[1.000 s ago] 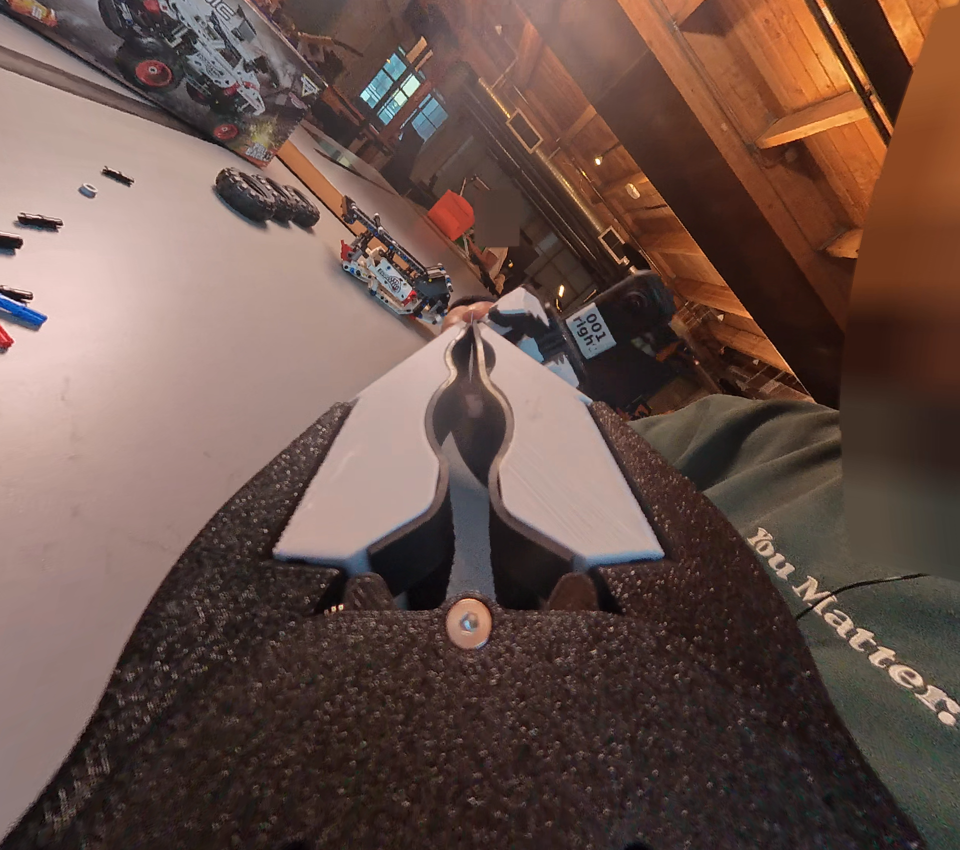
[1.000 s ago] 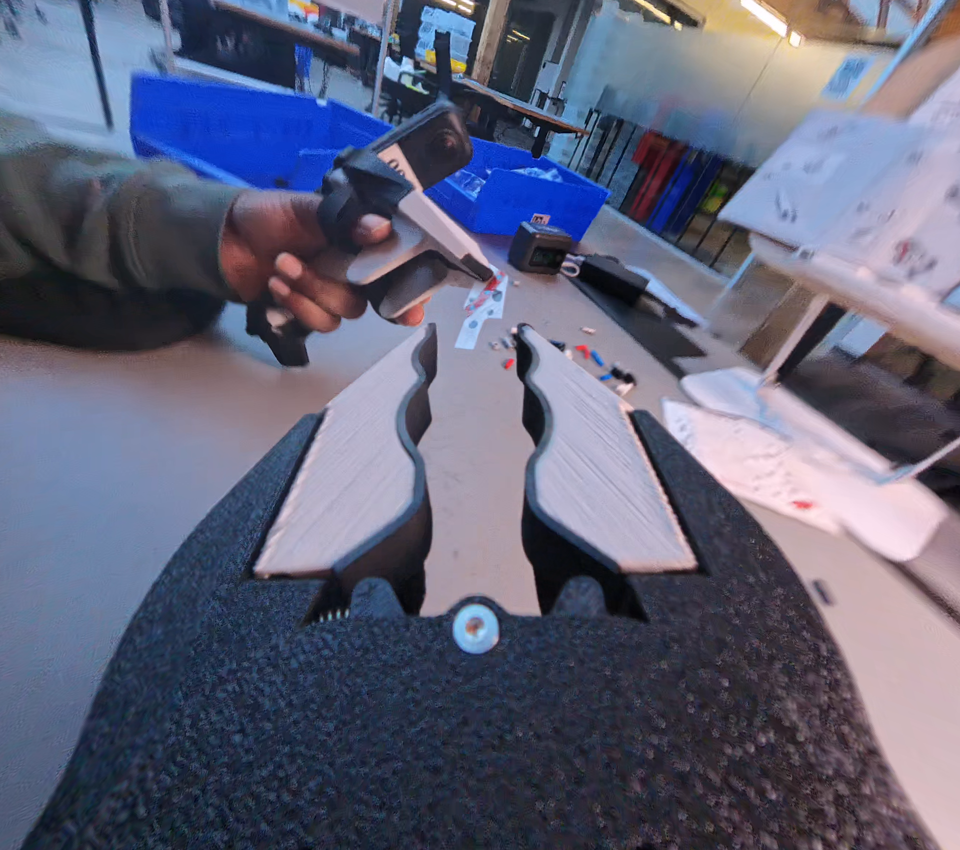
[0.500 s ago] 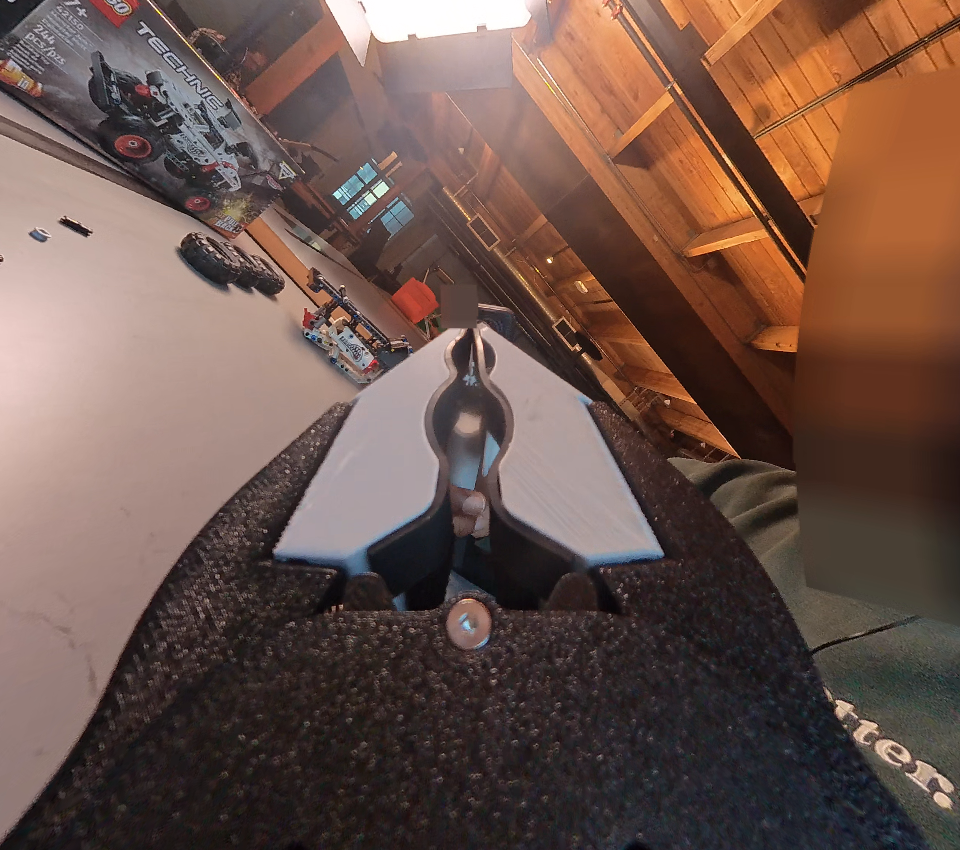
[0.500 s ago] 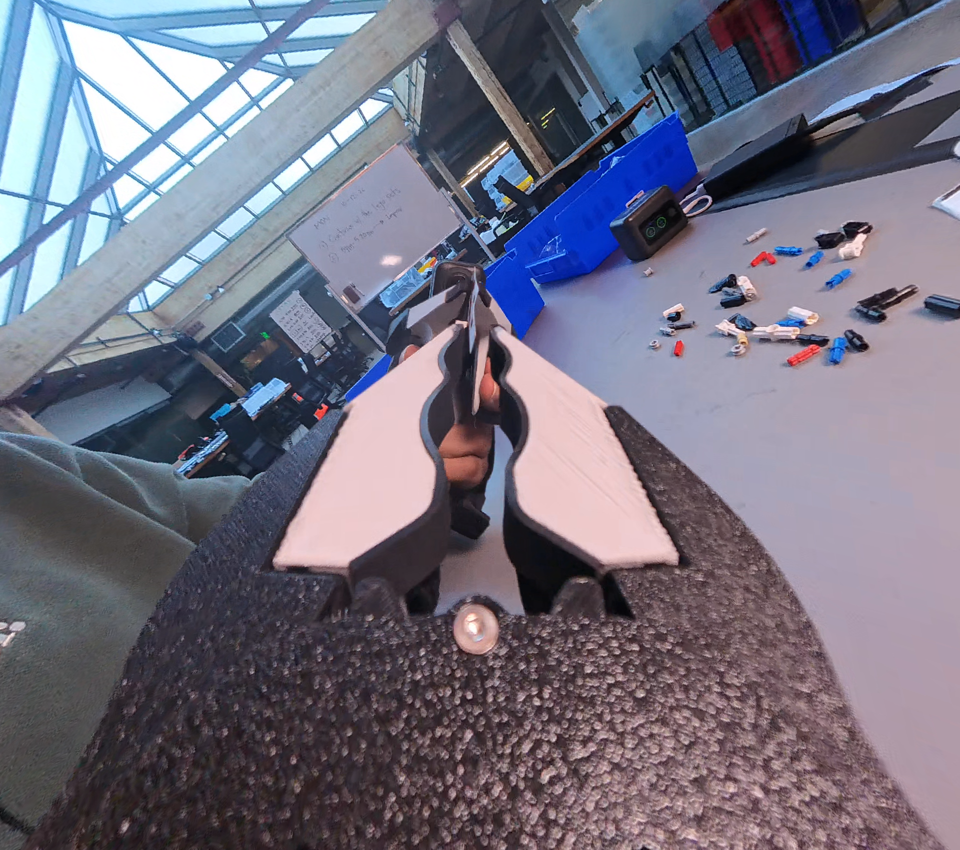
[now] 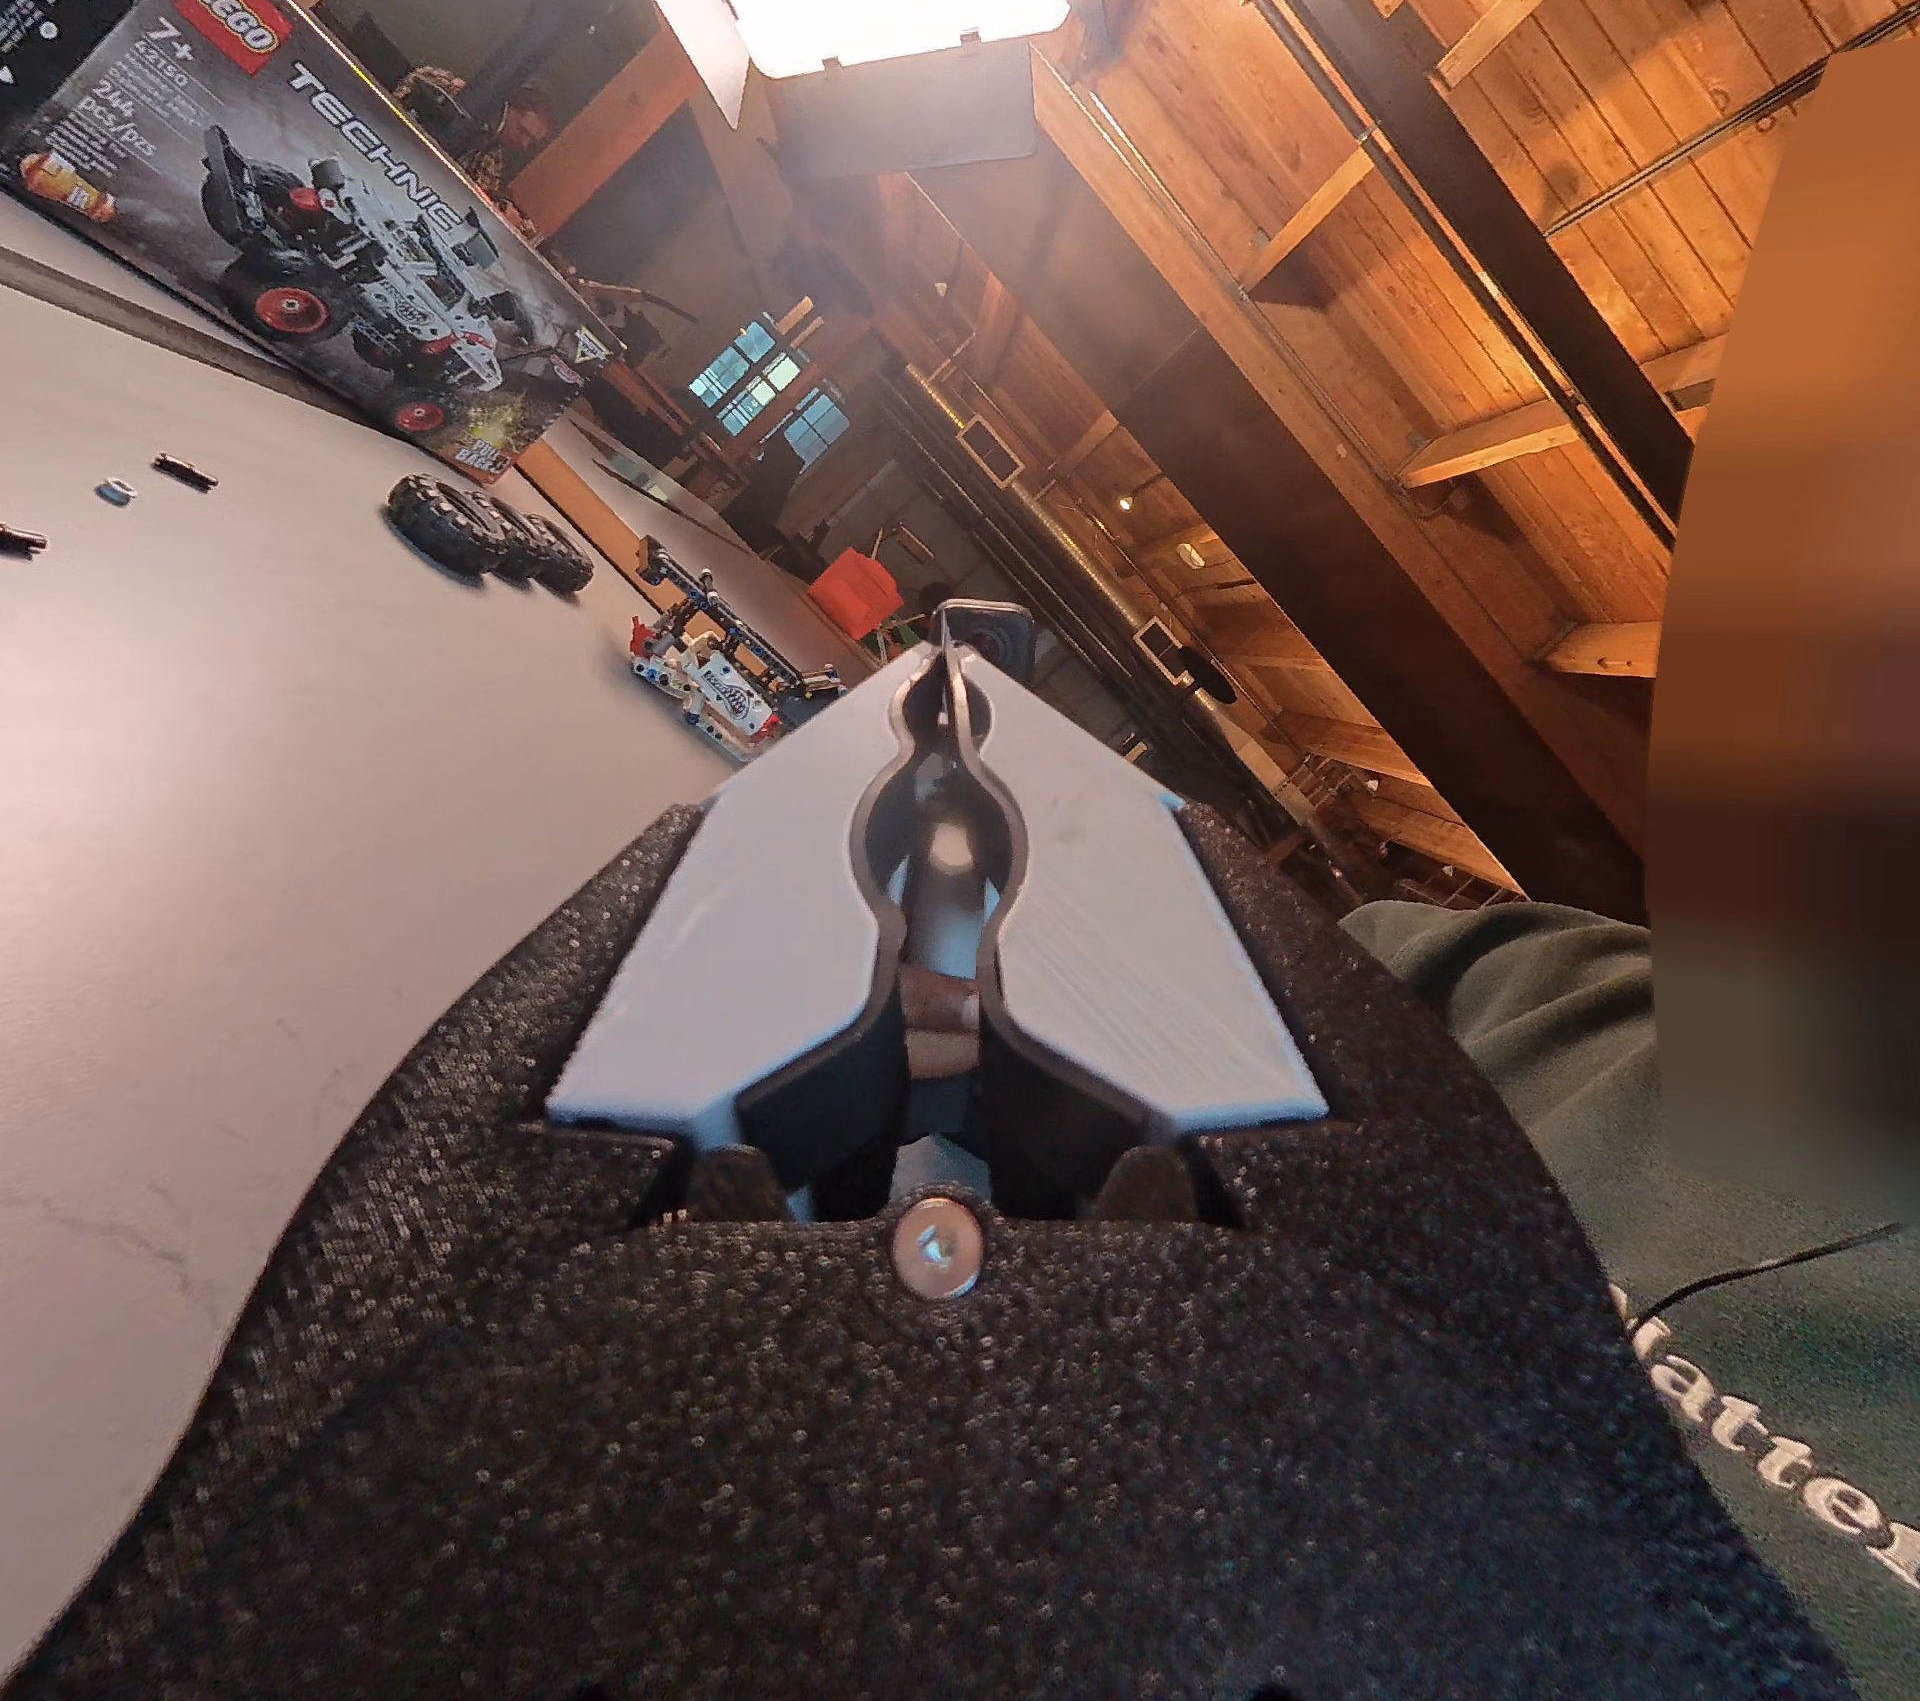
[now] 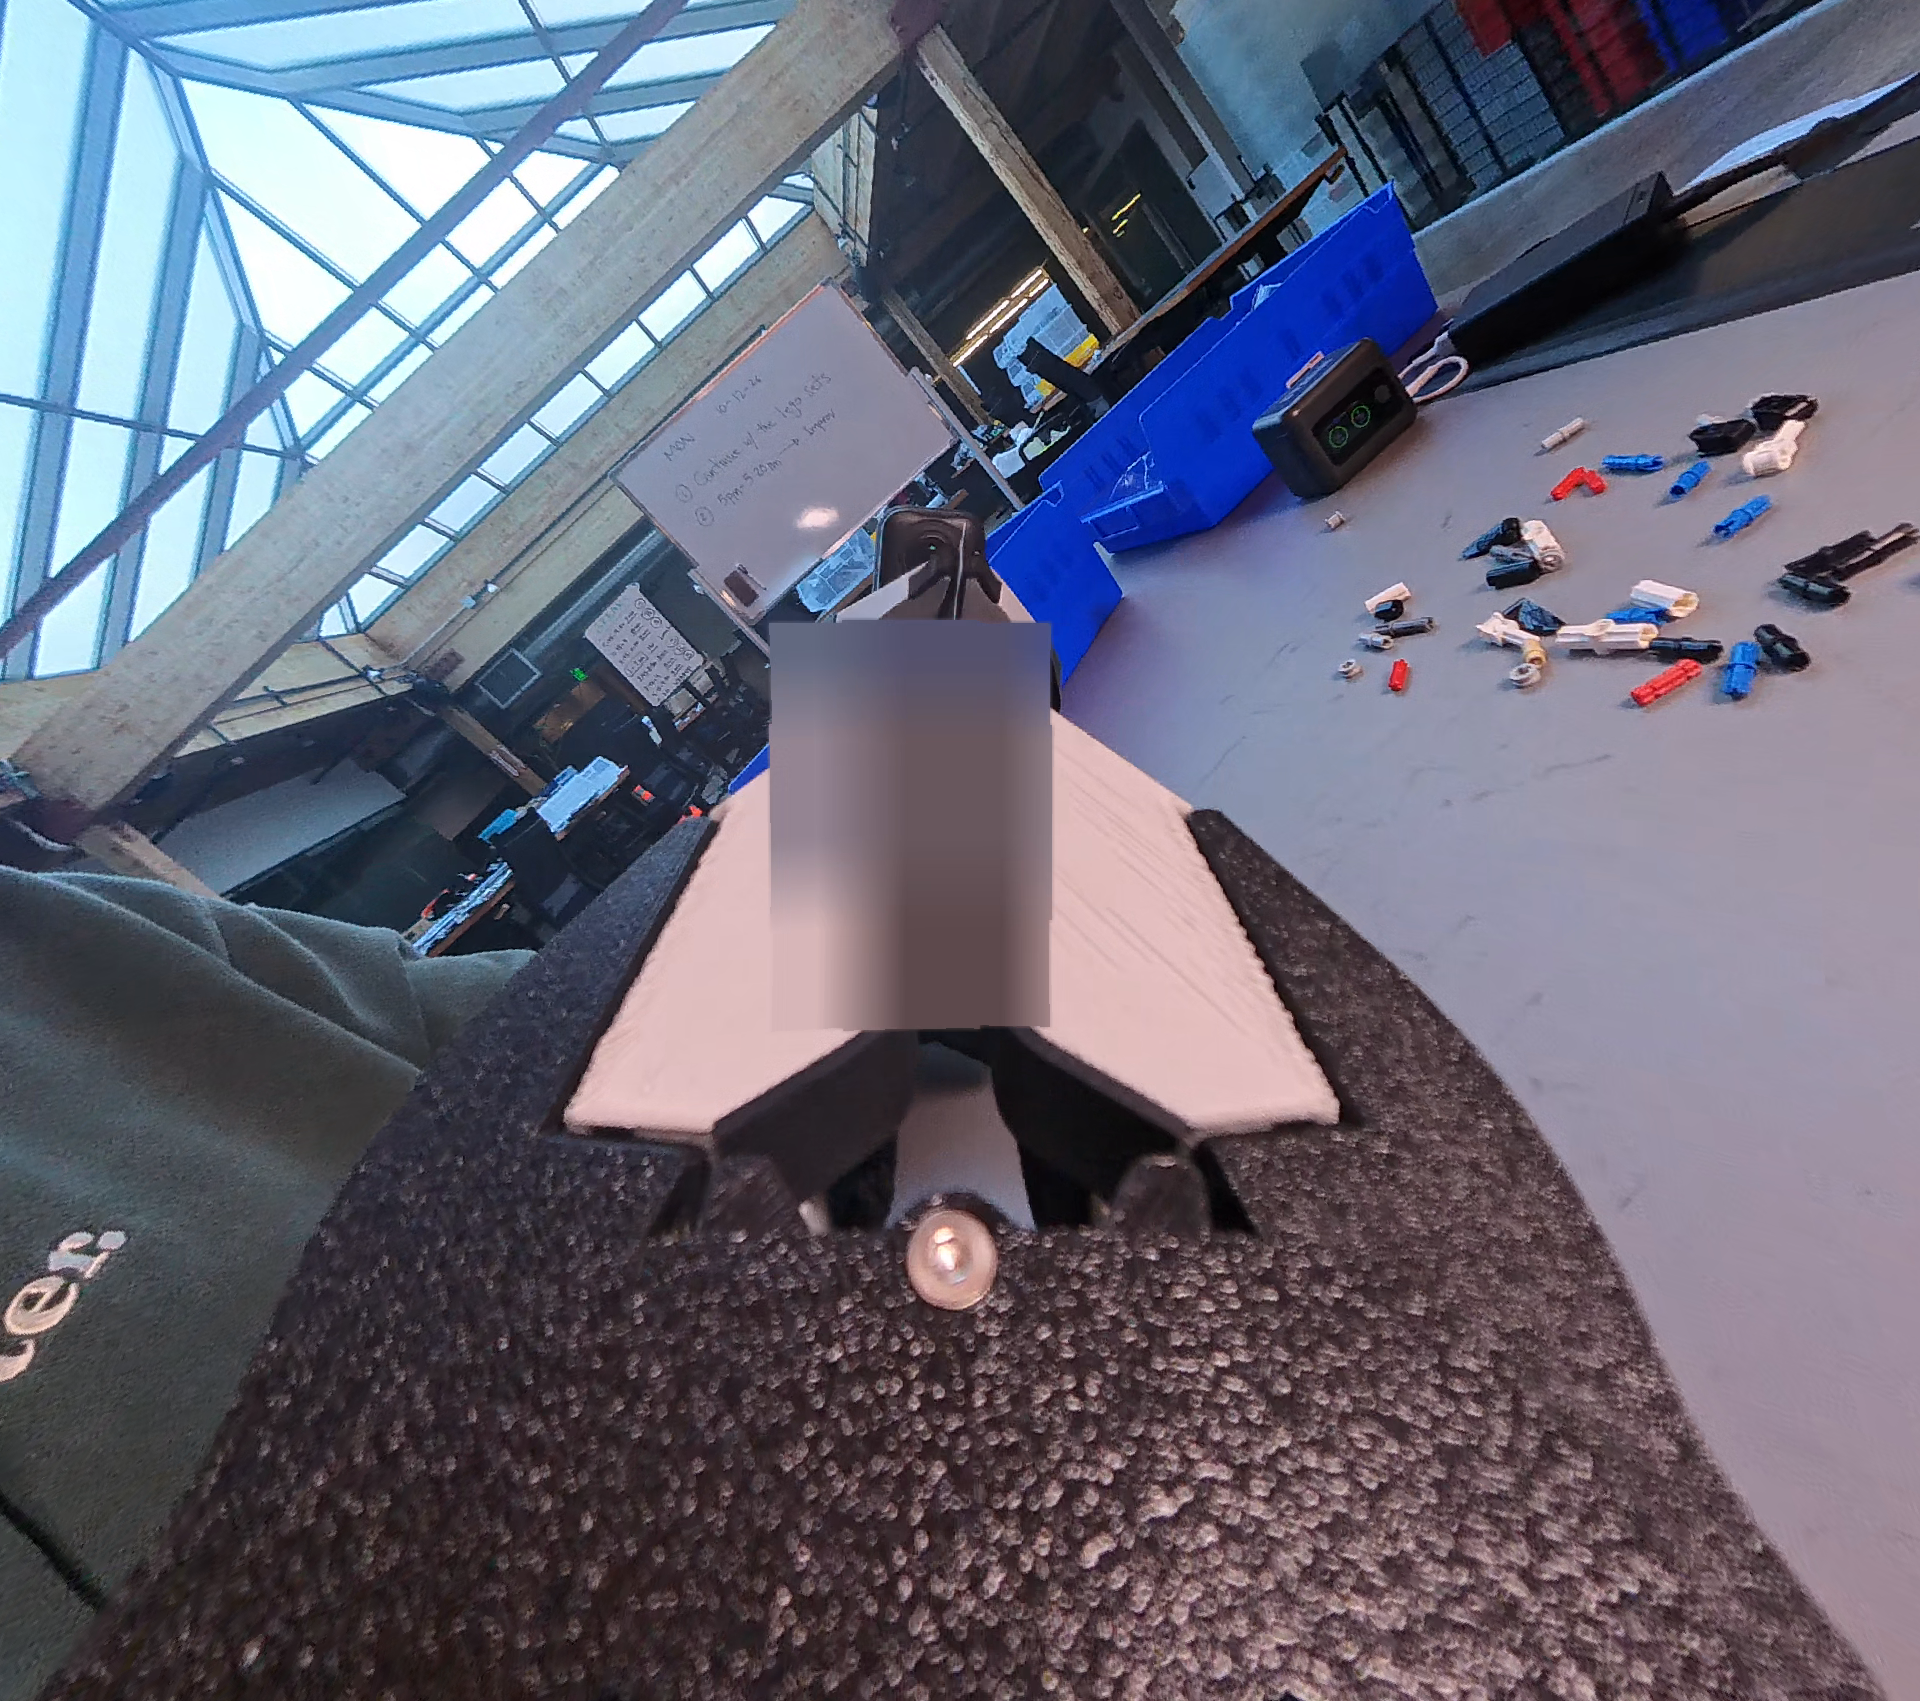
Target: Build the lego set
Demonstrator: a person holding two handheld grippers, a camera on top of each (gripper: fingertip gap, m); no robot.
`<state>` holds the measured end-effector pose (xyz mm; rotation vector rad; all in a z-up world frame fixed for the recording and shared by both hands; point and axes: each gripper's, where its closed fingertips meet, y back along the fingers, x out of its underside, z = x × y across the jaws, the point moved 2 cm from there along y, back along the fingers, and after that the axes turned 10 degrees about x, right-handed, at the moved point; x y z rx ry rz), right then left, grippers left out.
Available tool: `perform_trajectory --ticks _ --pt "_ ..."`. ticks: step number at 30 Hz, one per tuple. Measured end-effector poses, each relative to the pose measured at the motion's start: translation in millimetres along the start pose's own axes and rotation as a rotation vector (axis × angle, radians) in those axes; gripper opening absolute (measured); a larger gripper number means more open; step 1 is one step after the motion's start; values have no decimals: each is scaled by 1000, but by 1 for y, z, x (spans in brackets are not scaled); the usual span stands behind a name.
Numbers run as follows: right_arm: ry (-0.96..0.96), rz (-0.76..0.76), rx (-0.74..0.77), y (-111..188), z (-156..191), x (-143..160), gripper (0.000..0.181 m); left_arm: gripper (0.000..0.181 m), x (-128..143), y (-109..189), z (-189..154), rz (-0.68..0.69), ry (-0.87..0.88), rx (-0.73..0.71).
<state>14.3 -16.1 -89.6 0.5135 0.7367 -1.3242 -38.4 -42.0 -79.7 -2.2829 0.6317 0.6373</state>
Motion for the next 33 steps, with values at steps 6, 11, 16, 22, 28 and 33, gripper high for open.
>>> perform_trajectory --ticks 6,11,16,22,28,33 --pt "-11 37 -63 7 7 -13 0 42 14 -2 -4 279 -178 -39" --pt "48 38 -93 21 14 -32 0 60 40 17 13 719 -506 -220" --pt "56 82 -83 35 8 -41 0 58 68 52 47 1006 -509 -345" --pt "32 97 -41 46 -8 -43 0 52 93 60 54 1146 -470 -333" --pt "0 123 -29 47 -17 -37 0 41 109 63 52 1236 -460 -326" --pt "-10 133 -22 47 -21 -34 0 37 117 61 45 1258 -448 -286"
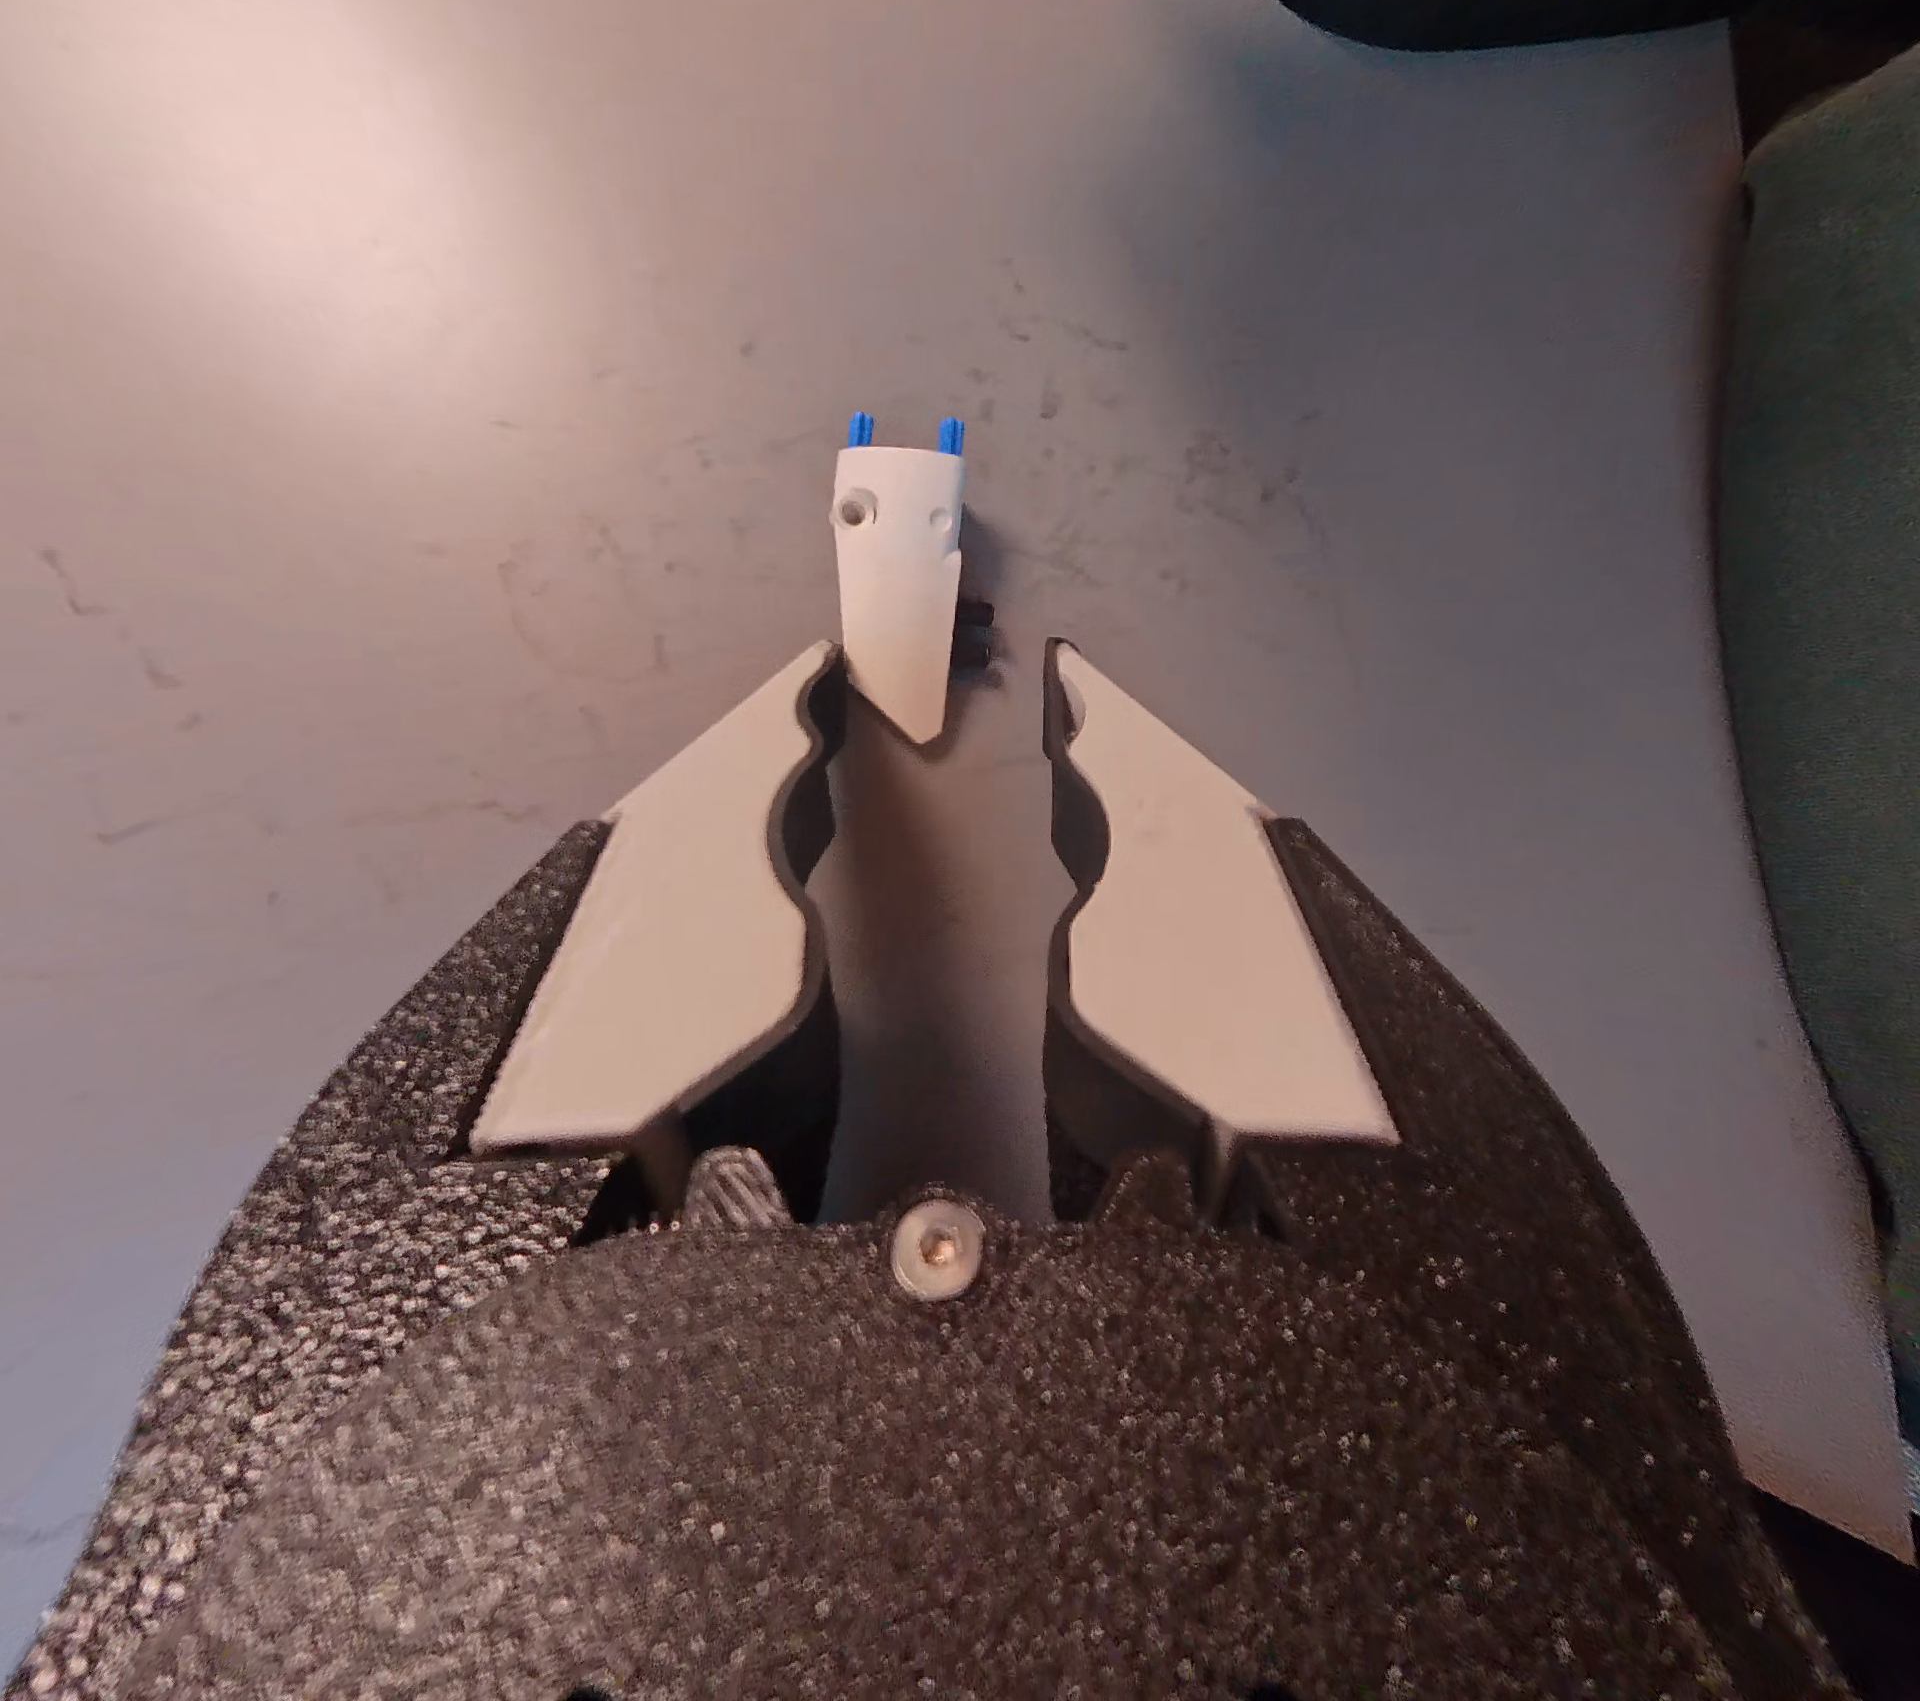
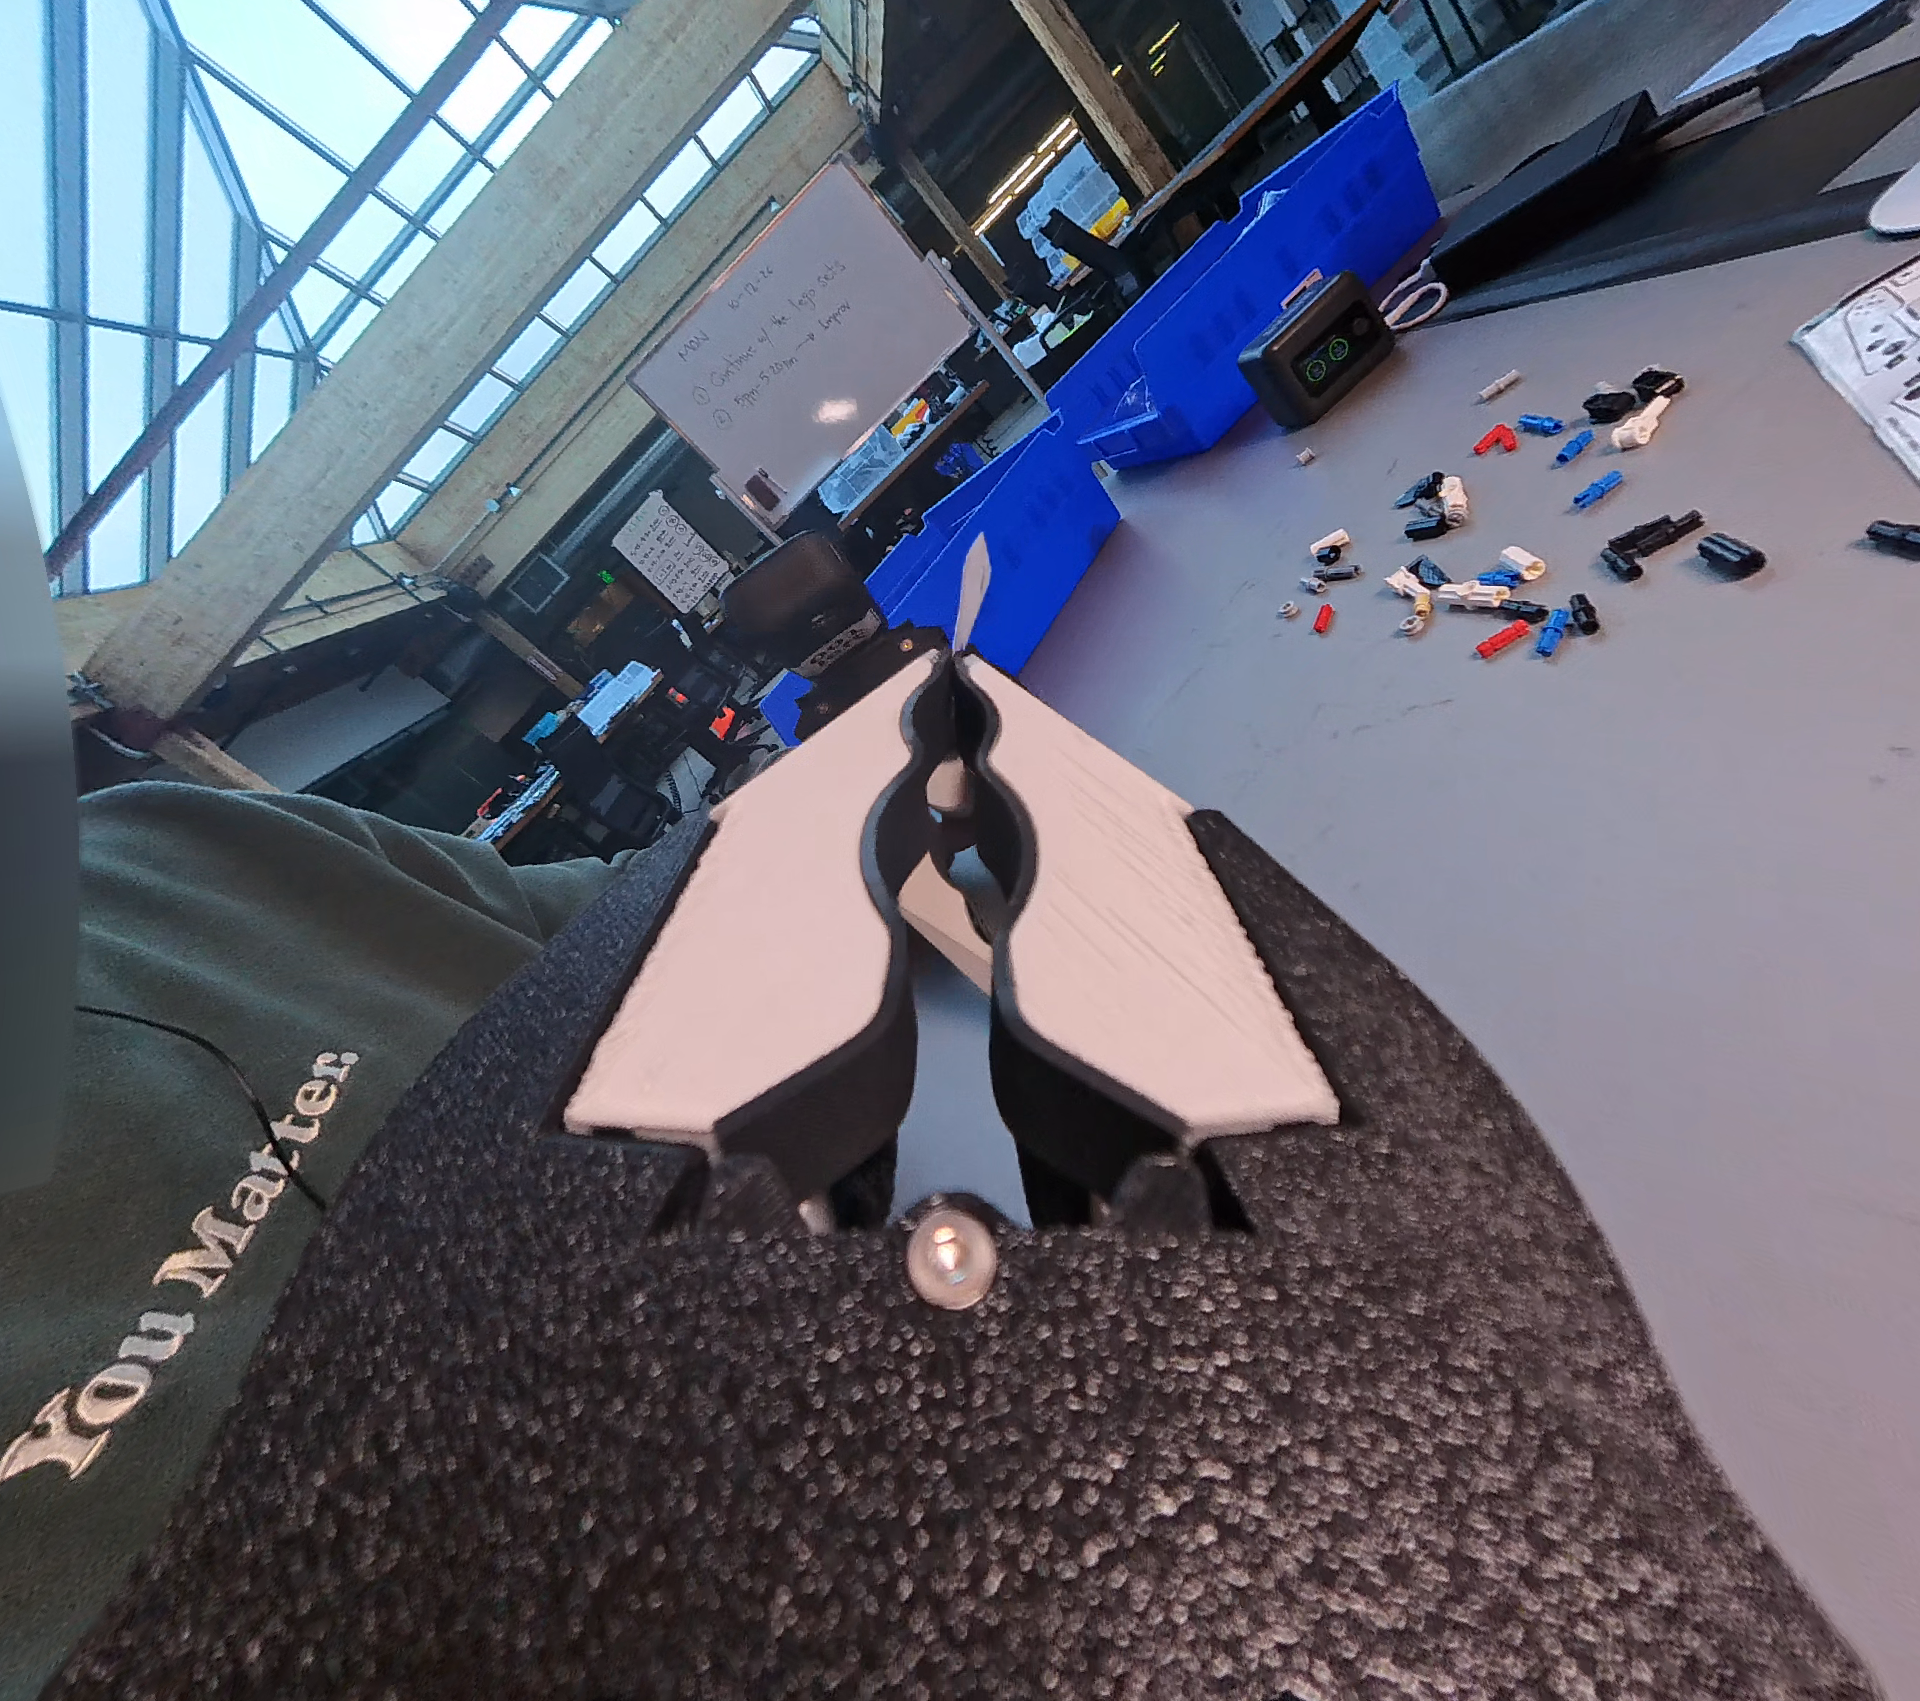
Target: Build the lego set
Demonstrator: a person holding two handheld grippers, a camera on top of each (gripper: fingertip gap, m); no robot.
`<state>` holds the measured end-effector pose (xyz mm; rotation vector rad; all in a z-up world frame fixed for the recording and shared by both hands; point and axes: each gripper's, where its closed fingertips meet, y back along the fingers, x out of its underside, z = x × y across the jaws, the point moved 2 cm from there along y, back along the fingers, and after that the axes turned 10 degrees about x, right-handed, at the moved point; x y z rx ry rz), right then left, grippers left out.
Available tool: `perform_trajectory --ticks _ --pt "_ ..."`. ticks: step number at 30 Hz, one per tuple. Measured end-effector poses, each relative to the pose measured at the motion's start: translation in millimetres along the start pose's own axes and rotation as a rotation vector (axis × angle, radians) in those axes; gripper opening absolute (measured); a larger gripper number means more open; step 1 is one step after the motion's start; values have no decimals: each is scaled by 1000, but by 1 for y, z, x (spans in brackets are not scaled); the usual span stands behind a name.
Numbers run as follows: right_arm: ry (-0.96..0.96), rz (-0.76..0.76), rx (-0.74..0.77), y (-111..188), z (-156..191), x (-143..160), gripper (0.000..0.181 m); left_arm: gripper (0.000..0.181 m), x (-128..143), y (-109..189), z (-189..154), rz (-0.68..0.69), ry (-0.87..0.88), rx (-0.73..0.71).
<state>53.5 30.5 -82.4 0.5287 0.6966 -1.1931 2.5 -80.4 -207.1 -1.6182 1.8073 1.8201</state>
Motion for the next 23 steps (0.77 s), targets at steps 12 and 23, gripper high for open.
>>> perform_trajectory --ticks 12,23 --pt "11 185 16 -7 -7 30 0 37 -5 -1 -5 -20 -9 10" --pt "-163 552 -12 15 10 86 0 21 -14 -31 -30 30 -131 55"
